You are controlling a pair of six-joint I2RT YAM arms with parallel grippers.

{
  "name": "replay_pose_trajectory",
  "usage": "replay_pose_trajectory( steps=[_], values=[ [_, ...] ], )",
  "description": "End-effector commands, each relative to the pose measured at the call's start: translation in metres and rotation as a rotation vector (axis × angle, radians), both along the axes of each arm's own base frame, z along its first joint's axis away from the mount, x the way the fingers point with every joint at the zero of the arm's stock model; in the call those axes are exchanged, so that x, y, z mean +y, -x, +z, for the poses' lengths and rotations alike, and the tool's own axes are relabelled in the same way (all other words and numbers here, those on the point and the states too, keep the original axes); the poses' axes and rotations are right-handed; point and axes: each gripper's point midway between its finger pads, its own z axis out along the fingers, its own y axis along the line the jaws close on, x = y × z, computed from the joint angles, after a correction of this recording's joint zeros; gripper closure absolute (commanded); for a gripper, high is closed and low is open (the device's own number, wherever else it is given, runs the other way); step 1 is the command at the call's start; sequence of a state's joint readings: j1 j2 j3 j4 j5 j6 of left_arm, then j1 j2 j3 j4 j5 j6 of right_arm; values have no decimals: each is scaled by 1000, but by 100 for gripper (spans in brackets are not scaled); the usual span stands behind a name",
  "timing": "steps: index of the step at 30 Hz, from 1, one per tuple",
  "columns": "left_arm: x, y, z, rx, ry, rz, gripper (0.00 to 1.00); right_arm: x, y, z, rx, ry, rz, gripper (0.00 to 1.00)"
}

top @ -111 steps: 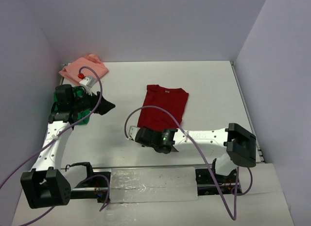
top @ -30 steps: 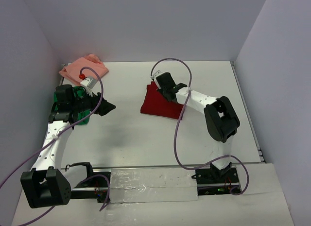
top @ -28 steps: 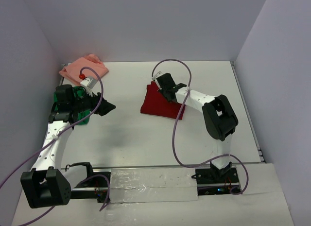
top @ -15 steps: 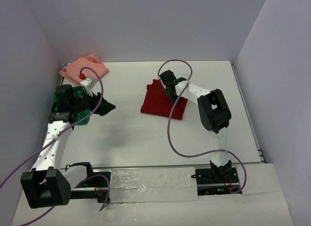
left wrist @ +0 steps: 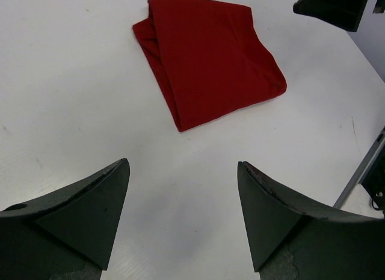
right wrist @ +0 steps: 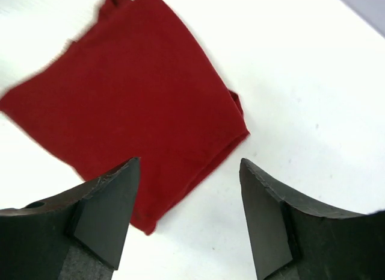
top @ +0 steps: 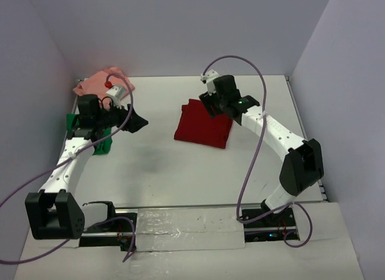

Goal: Fold and stack the t-shirts
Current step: Fold the long partially folded tshirt into a neat square

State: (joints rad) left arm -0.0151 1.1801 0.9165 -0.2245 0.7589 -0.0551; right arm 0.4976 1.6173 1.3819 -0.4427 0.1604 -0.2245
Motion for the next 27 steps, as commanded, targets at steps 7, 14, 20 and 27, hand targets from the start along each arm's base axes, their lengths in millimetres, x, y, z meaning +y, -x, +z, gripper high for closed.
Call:
replay_pose_trajectory(
  steps=[7, 14, 20, 27],
  values=[
    [-25, -13, -9, -16, -38, -73, 19, 41, 58, -44, -48, 295, 257, 22],
    [-19, -11, -18, -30, -81, -60, 18, 53, 99, -105, -72, 527, 369, 17],
    [-19, -10, -16, -39, -77, -56, 18, 51, 101, -121, -219, 724, 374, 16],
    [-18, -9, -10, -62, -79, -56, 18, 54, 95, -146, -214, 798, 388, 16]
  ],
)
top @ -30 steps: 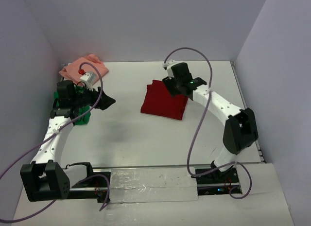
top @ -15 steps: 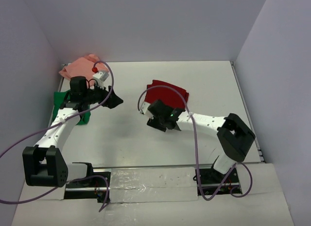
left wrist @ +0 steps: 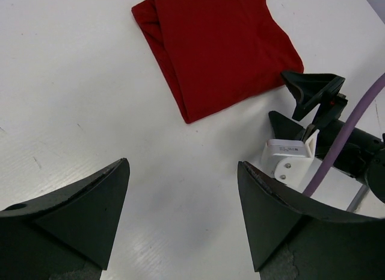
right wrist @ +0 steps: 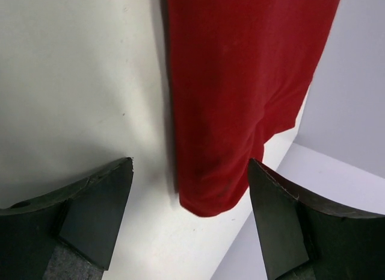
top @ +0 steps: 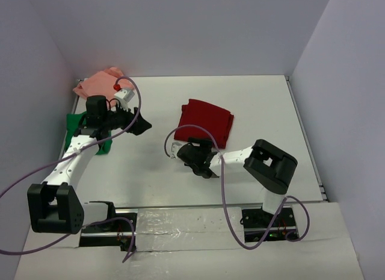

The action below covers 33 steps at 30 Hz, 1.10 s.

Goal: Fold and stack the t-shirts
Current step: Fold the long partially folded tshirt into a neat square, then put the neatly folded tshirt into the corner of the board with the right arm

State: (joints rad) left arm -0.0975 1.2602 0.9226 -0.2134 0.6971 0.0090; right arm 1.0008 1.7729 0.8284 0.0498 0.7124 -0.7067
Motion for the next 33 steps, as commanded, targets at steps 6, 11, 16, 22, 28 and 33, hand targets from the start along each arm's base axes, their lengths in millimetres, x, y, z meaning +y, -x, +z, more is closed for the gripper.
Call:
replay_pose_trajectory(
  steps=[6, 11, 16, 22, 28, 33],
  values=[
    [0, 4, 22, -100, -4, -11, 18, 15, -19, 0, -36, -28, -13, 16],
    [1, 8, 29, -121, -8, -11, 18, 6, -40, -14, -6, -14, -100, 16],
    [1, 7, 30, -122, -11, -14, 18, -9, -61, -23, 36, -5, -200, 16],
    [-1, 3, 31, -117, -4, -21, 18, -22, -72, -25, 80, -38, -263, 35],
    [-2, 4, 35, -121, 5, -29, 18, -32, -68, -31, 124, -30, -276, 100],
    [-2, 6, 38, -138, 1, -29, 18, -26, -66, -18, 120, -90, -265, 100]
  ],
)
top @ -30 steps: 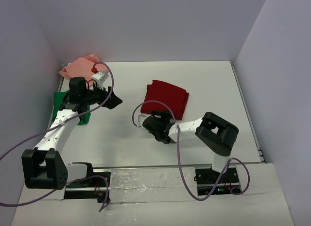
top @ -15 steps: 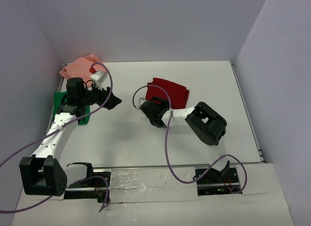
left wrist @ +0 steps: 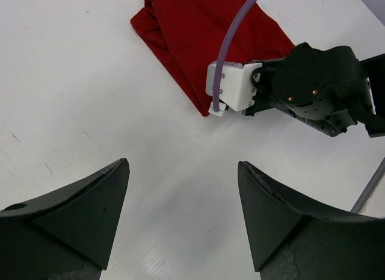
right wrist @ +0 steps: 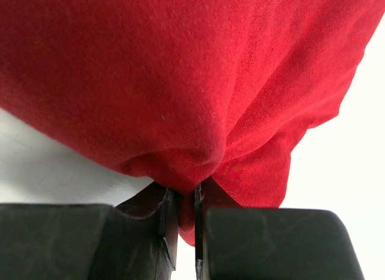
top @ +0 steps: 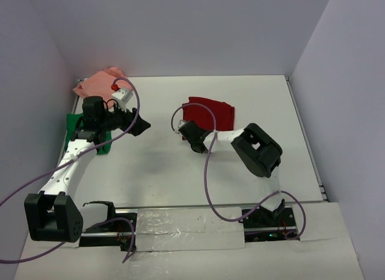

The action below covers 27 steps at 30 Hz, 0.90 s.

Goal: Fold and stack the t-shirts
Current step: Put the neatly folded tshirt into the corner of the board with the right arm

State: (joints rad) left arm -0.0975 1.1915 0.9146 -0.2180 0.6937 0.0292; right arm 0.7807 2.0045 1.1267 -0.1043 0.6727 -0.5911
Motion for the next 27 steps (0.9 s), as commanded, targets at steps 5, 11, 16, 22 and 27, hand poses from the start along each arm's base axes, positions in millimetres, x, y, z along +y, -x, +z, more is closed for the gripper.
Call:
replay_pose_trajectory(
  steps=[5, 11, 16, 22, 27],
  values=[
    [2, -4, 20, -77, -10, 3, 18, 35, 10, 30, 12, -117, 68, 100],
    [18, -8, 34, -131, -15, 77, 18, 90, -10, 62, 24, -258, 88, 100],
    [44, -16, 34, -162, -51, 228, 18, 122, -42, 96, -79, -346, 91, 100],
    [59, -11, 34, -171, -59, 268, 18, 148, -69, 98, -101, -345, 107, 100],
    [55, -3, 39, -181, -51, 248, 17, 176, -80, 87, -46, -383, 110, 100]
  ],
)
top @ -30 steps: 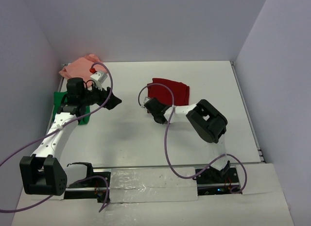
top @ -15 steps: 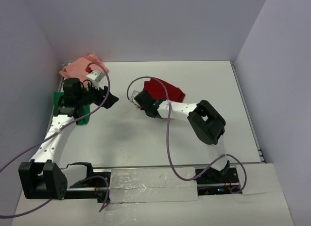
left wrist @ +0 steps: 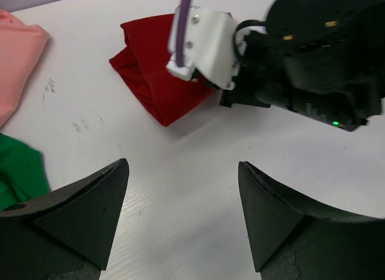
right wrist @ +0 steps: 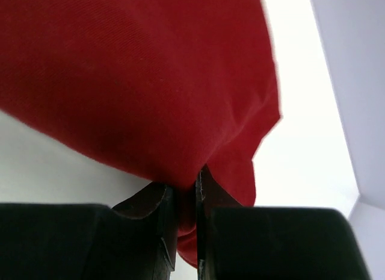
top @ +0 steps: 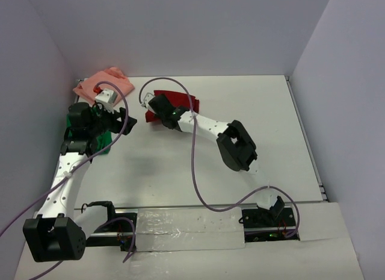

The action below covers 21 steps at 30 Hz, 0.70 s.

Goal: Fold and stack the t-shirts
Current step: Put the neatly folded tshirt into the corner of the board with the right arm

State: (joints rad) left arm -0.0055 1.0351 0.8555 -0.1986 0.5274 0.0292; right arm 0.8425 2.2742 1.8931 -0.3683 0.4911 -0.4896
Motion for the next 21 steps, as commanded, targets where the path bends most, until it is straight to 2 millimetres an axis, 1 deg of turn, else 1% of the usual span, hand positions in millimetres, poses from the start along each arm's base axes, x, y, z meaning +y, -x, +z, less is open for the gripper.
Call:
replay_pose_trajectory(
  steps=[1, 2, 3, 4, 7, 8, 9, 10, 11, 12, 13, 14, 16, 17, 19, 21],
  values=[
    [0, 2, 20, -64, 1, -6, 17, 23, -5, 12, 17, -55, 15, 100],
    [8, 2, 20, -60, -4, 12, 17, 27, -5, 8, 25, -53, 17, 100],
    [8, 3, 20, -56, -5, 13, 17, 32, -3, -3, 43, -44, 22, 100],
    [9, 4, 21, -59, -10, 13, 17, 43, 1, 1, 36, -52, 41, 100],
    [12, 6, 26, -61, -22, 16, 17, 66, 8, -2, 21, -41, 86, 100],
    [12, 6, 28, -64, -21, 18, 17, 79, 18, -3, 26, -39, 115, 100],
    [14, 6, 31, -66, -25, 28, 17, 87, 24, -3, 33, -41, 136, 100],
    [15, 6, 31, -63, -21, 34, 17, 95, 25, -2, 28, -50, 144, 100],
    [16, 7, 33, -67, -21, 43, 17, 106, 34, -3, 35, -61, 170, 100],
    [19, 7, 35, -69, -23, 55, 17, 112, 37, -3, 42, -72, 183, 100],
    [19, 9, 37, -75, -23, 55, 17, 122, 40, 5, 37, -99, 196, 100],
    [20, 9, 38, -82, -24, 59, 17, 132, 48, 1, 52, -117, 216, 100],
    [25, 9, 42, -94, -22, 91, 17, 147, 56, 4, 53, -152, 248, 100],
    [26, 11, 45, -97, -24, 92, 17, 158, 67, 7, 60, -172, 282, 100],
    [28, 12, 47, -100, -22, 105, 16, 172, 74, 12, 44, -213, 304, 100],
    [30, 14, 50, -107, -23, 116, 16, 185, 86, 11, 50, -225, 340, 100]
  ],
)
